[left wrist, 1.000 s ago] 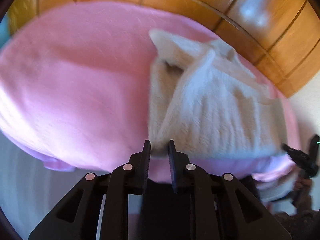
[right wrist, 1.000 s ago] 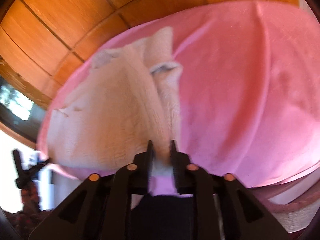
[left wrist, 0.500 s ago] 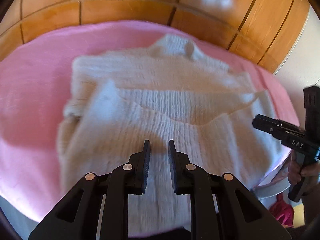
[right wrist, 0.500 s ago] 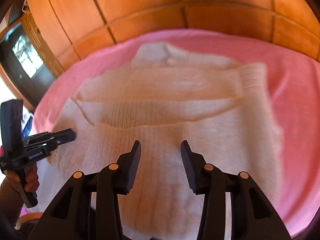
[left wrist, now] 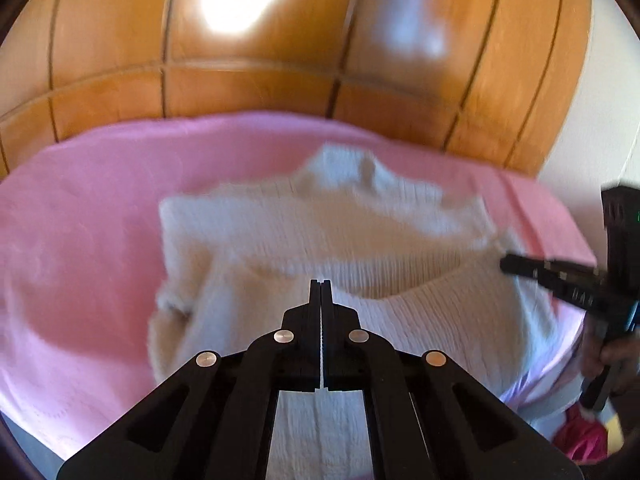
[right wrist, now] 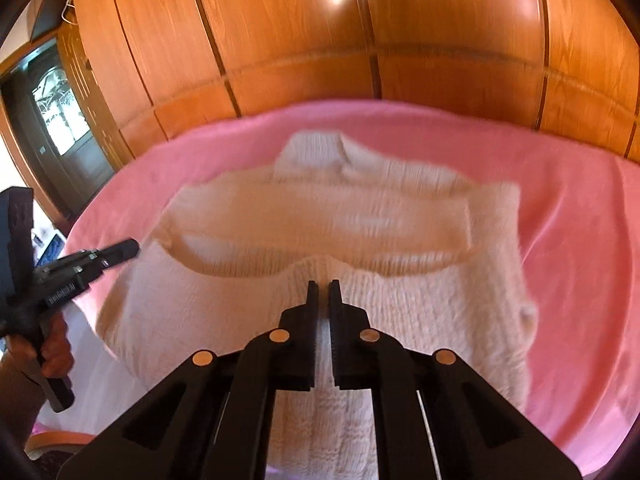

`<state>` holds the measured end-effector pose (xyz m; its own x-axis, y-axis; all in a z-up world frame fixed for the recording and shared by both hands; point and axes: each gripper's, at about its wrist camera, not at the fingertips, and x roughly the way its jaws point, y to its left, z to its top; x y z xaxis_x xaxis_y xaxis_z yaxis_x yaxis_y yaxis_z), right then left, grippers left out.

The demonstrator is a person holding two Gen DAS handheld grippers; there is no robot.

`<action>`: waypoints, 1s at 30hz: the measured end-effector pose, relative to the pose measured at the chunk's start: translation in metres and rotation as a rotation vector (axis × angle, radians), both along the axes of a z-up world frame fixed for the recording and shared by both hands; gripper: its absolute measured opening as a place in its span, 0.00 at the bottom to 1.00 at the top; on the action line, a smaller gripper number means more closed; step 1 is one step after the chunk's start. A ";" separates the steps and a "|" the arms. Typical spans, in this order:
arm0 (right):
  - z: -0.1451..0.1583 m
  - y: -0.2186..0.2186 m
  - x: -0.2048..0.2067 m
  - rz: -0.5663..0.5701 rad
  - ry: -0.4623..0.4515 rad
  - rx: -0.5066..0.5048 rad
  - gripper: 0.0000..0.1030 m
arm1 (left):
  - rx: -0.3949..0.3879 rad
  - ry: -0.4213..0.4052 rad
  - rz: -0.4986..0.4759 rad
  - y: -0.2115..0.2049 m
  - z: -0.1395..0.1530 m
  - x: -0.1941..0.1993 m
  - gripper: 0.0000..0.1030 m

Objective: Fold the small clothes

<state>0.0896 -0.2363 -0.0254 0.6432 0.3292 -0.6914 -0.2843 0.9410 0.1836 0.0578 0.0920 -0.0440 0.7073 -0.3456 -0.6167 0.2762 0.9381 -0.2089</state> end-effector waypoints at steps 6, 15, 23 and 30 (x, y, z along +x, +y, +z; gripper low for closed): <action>-0.037 0.002 0.032 -0.086 0.020 -0.082 0.04 | 0.075 0.016 0.117 -0.008 -0.019 0.042 0.00; -0.054 -0.008 0.032 -0.061 0.075 -0.011 0.22 | 0.223 0.114 0.118 -0.027 -0.053 0.061 0.00; -0.024 -0.035 0.009 -0.081 0.023 0.008 0.54 | 0.210 0.042 0.130 0.001 -0.023 0.031 0.62; -0.024 -0.072 0.015 -0.172 0.011 -0.076 0.69 | 0.238 0.080 0.127 0.030 -0.033 0.027 0.79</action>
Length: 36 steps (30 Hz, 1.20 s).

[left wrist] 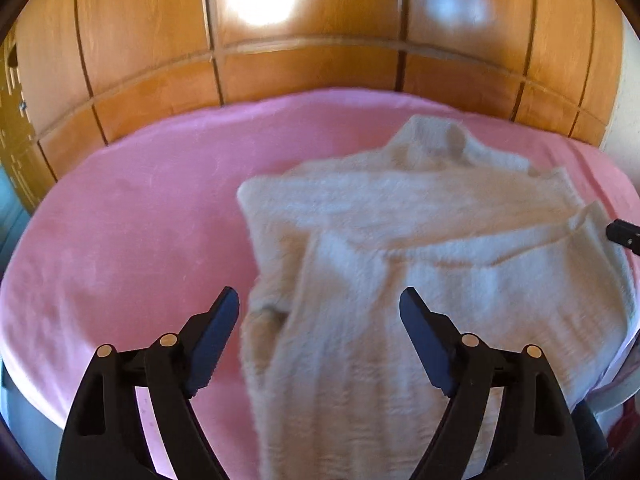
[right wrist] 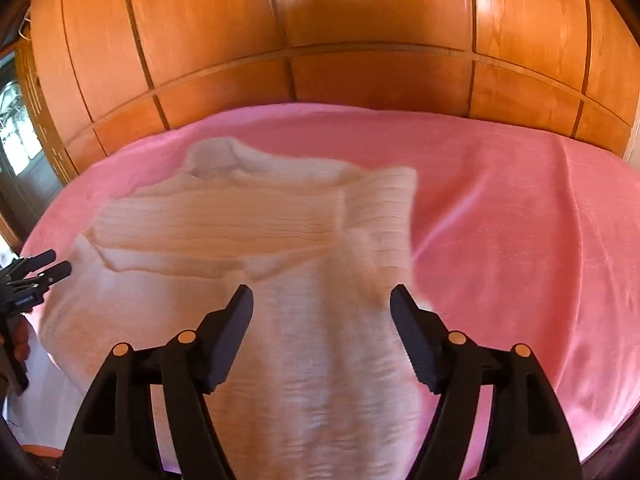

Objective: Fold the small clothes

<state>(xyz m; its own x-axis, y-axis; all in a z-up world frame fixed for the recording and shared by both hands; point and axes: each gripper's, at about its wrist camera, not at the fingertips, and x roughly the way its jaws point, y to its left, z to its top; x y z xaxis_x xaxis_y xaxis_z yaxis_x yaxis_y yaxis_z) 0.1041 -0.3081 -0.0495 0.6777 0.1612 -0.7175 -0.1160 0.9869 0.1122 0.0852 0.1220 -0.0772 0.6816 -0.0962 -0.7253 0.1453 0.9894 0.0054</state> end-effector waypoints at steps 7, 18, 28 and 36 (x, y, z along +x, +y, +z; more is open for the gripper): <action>-0.021 0.015 0.015 0.049 0.052 -0.151 0.11 | -0.058 0.102 -0.022 0.010 -0.022 0.013 0.37; 0.026 0.005 -0.013 0.013 -0.061 -0.128 0.06 | -0.018 -0.071 -0.020 0.007 0.016 -0.024 0.06; 0.083 -0.008 0.044 -0.015 -0.147 0.003 0.06 | -0.177 -0.148 0.050 0.028 0.073 0.021 0.06; 0.033 -0.011 0.161 -0.117 -0.032 -0.017 0.06 | -0.106 -0.051 0.141 0.002 0.041 0.133 0.06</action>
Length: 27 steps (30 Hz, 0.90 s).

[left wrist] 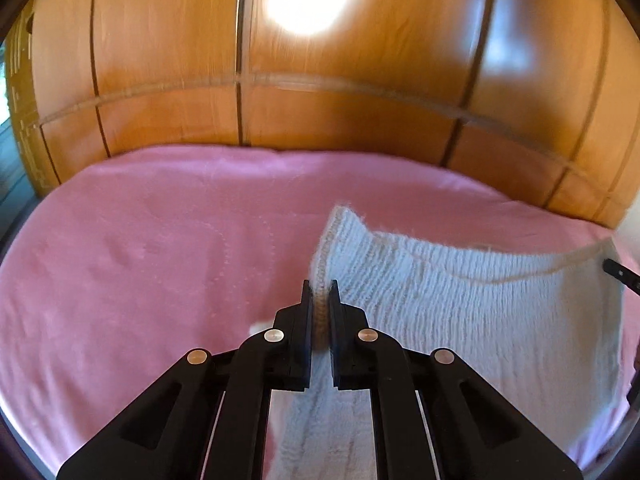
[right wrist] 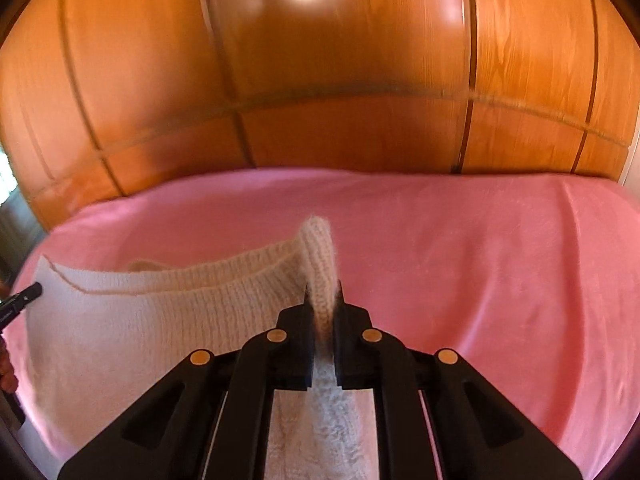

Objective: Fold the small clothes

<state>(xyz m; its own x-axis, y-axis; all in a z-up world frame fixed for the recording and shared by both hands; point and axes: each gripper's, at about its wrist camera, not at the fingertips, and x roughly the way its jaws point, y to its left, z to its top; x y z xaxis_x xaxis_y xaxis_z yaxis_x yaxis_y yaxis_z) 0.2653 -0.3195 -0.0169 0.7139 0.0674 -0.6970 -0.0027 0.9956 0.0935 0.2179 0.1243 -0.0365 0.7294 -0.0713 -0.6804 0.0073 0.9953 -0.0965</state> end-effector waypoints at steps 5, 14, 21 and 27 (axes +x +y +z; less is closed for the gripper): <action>-0.064 0.000 0.039 -0.026 0.143 -0.051 0.06 | 0.102 0.133 0.054 -0.015 -0.058 0.052 0.06; -0.022 0.003 0.012 0.039 0.044 0.022 0.33 | 0.034 0.067 0.045 -0.019 -0.029 0.027 0.20; -0.033 0.085 0.002 0.296 0.120 0.045 0.33 | -0.021 0.070 -0.228 -0.073 -0.027 -0.006 0.20; -0.059 0.108 0.019 0.305 0.177 -0.002 0.02 | 0.090 0.132 -0.285 -0.113 -0.058 0.009 0.00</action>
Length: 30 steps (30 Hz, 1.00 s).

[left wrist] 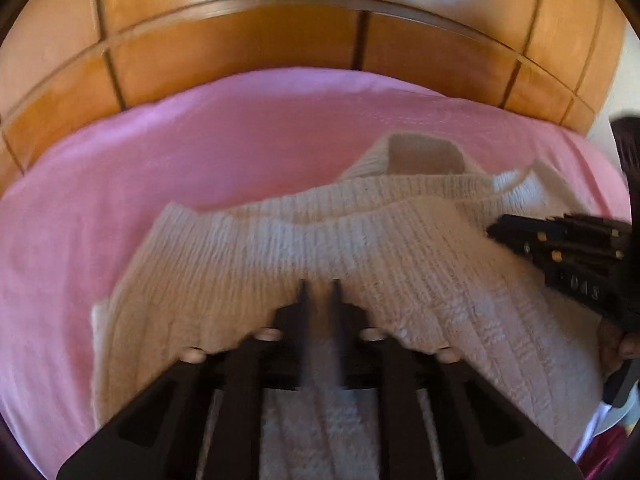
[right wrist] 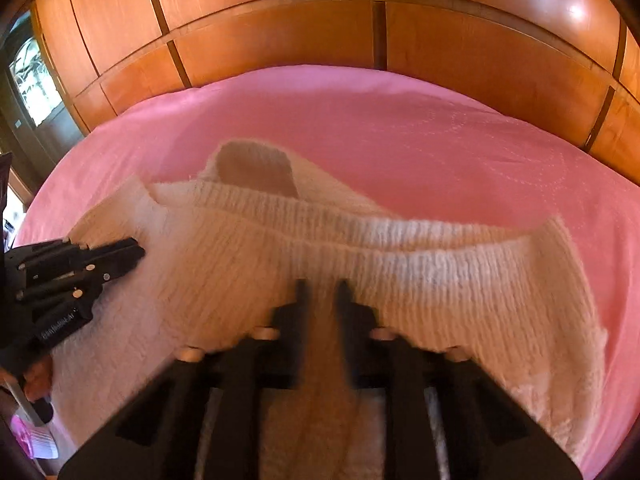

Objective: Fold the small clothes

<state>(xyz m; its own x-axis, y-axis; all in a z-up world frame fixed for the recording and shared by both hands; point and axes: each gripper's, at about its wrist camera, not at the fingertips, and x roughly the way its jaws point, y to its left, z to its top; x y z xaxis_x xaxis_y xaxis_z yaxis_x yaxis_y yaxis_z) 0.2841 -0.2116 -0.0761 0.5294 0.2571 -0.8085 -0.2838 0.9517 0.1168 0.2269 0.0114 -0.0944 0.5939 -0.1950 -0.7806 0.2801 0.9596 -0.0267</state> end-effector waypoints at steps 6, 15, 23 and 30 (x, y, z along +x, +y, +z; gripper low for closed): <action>0.022 -0.010 -0.001 -0.022 -0.098 0.025 0.00 | -0.027 -0.104 0.091 0.010 0.020 0.009 0.00; -0.012 0.008 0.017 -0.066 -0.091 -0.092 0.00 | 0.015 -0.028 0.228 0.020 -0.021 0.056 0.00; 0.017 -0.017 -0.010 -0.102 -0.118 -0.011 0.56 | 0.083 -0.038 0.254 0.019 -0.004 0.042 0.01; 0.031 -0.059 -0.065 -0.104 -0.117 0.010 0.60 | -0.051 -0.073 0.327 0.073 0.012 -0.025 0.42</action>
<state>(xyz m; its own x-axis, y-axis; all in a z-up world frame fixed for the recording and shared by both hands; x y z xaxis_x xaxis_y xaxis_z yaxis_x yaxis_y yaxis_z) 0.2192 -0.2706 -0.0450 0.6442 0.2037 -0.7372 -0.1959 0.9757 0.0984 0.2019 0.0844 -0.0828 0.6852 -0.0227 -0.7280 -0.0390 0.9969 -0.0677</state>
